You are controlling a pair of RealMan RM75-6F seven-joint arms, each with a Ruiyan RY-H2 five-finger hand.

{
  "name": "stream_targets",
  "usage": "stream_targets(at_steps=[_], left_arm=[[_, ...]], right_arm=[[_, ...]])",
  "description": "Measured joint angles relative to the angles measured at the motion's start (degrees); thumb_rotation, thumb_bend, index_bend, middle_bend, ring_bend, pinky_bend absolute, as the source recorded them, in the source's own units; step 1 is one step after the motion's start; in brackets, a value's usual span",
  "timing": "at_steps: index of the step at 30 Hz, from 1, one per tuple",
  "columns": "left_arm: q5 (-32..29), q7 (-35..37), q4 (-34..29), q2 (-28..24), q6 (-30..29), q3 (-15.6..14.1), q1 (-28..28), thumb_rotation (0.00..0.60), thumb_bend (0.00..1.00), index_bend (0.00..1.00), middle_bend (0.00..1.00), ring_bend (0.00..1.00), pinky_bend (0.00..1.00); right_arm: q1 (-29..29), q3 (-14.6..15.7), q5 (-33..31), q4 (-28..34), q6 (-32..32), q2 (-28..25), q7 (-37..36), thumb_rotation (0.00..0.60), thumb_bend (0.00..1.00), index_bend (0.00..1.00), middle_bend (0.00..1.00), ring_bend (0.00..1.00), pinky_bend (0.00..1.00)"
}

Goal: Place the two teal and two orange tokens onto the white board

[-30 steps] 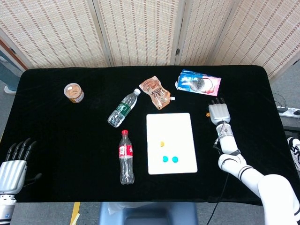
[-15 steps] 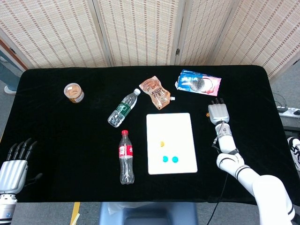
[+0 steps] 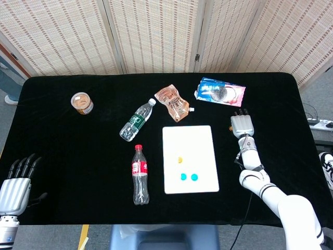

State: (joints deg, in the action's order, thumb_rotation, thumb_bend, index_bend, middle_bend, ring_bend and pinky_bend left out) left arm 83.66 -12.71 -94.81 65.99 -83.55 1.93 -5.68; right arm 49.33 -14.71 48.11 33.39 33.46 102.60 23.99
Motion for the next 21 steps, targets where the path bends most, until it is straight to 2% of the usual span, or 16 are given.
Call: stream_targets(at_steps=[7,12,18,21], left_arm=[[0.1,-0.12,-0.07,0.14,0.08,0.06,-0.17,0.6,0.17,0.0,0.0,0.0,0.0],[0.21,-0.2,-0.23,-0.06,-0.01,0.06,-0.18,0.6,0.17,0.0,0.0,0.0,0.0],[0.57,-0.16,-0.45,-0.19,-0.31,0.19,-0.27,0.6,0.17,0.0,0.0,0.0,0.0],[0.7,-0.23,-0.68,-0.29,-0.42,0.24,-0.32,0.6,0.17,0.0,0.0,0.0,0.0]], right_arm=[[-0.6,-0.15,1.15,1.04,0.57,-0.9,-0.67,0.6,0.43,0.49,0.23,0.08,0.0],[-1.47,0.05,2.52,4.22,1.86,-2.73,-1.4,0.6,0.43,0.49,0.23,0.08,0.0],[-3.1,0.54,4.98,12.36,4.87,-7.06,-2.37,0.6,0.43,0.49,0.23,0.09,0.0],[-4.0,0.97,6.75,18.37,6.51,-9.8,-3.04,0.6,0.43,0.49,0.23,0.09,0.0]])
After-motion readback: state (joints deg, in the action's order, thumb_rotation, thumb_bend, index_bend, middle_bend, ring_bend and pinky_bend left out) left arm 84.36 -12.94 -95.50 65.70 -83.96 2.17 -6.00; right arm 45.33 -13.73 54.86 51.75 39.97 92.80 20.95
